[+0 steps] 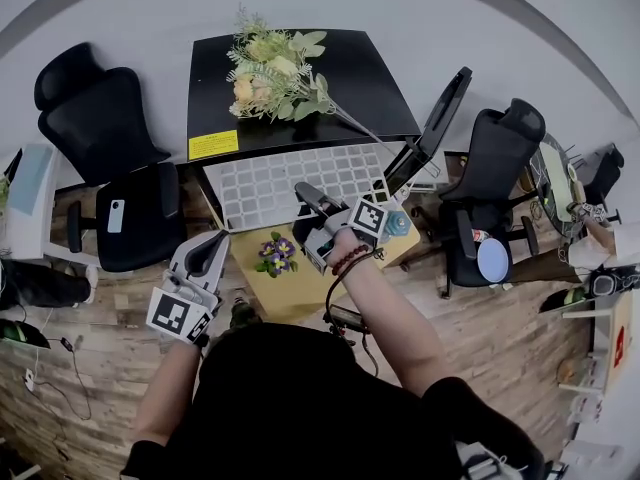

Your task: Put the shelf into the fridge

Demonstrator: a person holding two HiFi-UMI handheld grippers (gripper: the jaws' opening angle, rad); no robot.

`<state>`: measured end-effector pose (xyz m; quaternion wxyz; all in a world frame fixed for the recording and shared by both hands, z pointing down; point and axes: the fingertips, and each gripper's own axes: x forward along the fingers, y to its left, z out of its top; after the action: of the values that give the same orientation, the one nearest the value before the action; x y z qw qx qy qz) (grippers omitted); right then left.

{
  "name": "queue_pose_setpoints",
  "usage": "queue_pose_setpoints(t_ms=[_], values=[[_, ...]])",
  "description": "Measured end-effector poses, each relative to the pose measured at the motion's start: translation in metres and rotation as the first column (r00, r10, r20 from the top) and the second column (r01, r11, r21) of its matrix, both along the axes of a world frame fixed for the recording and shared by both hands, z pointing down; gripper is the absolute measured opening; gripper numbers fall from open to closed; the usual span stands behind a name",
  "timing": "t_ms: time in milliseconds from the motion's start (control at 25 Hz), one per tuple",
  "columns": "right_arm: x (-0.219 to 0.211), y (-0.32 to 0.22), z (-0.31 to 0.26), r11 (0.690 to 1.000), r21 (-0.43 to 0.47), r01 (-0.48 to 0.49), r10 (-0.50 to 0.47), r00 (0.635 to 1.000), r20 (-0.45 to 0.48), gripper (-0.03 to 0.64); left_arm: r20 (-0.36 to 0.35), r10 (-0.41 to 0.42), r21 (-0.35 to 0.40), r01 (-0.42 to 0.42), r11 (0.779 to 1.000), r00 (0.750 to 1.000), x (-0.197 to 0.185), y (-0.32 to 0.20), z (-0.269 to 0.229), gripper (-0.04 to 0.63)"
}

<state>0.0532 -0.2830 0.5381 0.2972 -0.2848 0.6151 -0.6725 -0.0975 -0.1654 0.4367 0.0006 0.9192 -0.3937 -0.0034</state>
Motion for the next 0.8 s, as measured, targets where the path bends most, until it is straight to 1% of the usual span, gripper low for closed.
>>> queue_pose_setpoints(t_ms=[240, 800], values=[[-0.001, -0.012, 0.0, 1.0, 0.006, -0.002, 0.002, 1.0, -0.016, 0.043, 0.0, 0.01, 0.0, -0.01, 1.0, 1.0, -0.002, 0.0, 0.001, 0.017], [-0.002, -0.015, -0.002, 1.0, 0.018, -0.006, 0.006, 1.0, -0.021, 0.043, -0.008, 0.022, -0.007, -0.022, 1.0, 1.0, -0.005, 0.005, 0.001, 0.017]])
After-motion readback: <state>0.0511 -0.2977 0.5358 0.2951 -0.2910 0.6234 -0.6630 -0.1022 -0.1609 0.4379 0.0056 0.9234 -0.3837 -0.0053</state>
